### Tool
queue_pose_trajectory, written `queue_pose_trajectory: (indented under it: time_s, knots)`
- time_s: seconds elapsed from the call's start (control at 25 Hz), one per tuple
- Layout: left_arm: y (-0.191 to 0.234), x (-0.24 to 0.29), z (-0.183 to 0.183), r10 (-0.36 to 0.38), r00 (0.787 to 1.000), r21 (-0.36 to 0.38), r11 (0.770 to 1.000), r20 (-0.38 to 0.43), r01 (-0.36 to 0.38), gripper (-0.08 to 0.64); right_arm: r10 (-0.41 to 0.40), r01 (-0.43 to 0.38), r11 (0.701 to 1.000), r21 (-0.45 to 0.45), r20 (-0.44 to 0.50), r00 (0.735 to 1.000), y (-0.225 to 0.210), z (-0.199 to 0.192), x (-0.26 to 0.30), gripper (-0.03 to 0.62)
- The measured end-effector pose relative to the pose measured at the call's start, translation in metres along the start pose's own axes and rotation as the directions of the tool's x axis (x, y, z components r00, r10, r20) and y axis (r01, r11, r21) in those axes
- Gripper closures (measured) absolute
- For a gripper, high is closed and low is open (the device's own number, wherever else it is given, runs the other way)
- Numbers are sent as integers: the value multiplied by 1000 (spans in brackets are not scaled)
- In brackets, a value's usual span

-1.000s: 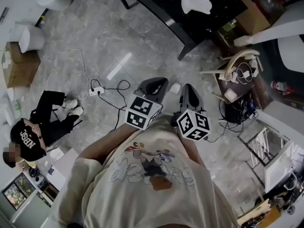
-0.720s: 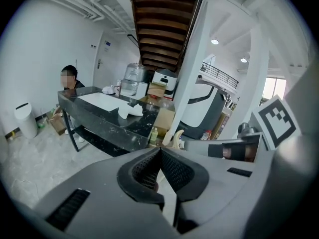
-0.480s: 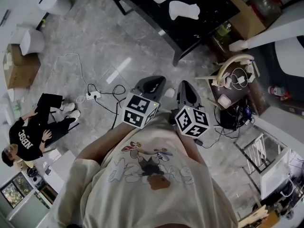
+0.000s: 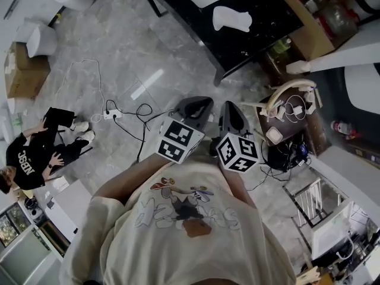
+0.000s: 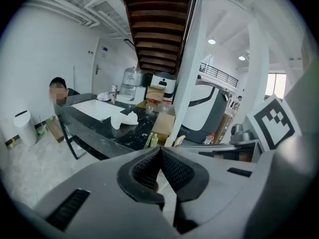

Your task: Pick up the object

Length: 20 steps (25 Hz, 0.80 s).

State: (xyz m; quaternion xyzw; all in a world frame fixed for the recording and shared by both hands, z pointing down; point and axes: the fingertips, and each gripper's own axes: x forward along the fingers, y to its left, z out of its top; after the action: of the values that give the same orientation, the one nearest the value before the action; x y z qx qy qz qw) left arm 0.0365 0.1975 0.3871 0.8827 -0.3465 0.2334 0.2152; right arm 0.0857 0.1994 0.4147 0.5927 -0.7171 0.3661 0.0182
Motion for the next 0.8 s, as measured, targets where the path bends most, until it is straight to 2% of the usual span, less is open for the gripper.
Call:
queue_pose_trajectory:
  time_s: [0.12,0.32,0.6,0.8]
  knots:
    - [6,3,-8,1,1000,-52,999,-21,-2,546,-7,7,1000,5,-36,999,-3,-8,6,575]
    - [22,23,-7,-12,999,-91,996,-33,9,546,-28,29,1000,7,-54,998,-13,-5,24,575]
    - [42,52,18,-31,999,-78,997,-30,29,546,-55,56,998,15,-45,997,-27,18,54,575]
    - [72,75,39,-36,999,-75,997,-39,32,546,-70,71,997,22,-41,997,-31,40,90,575]
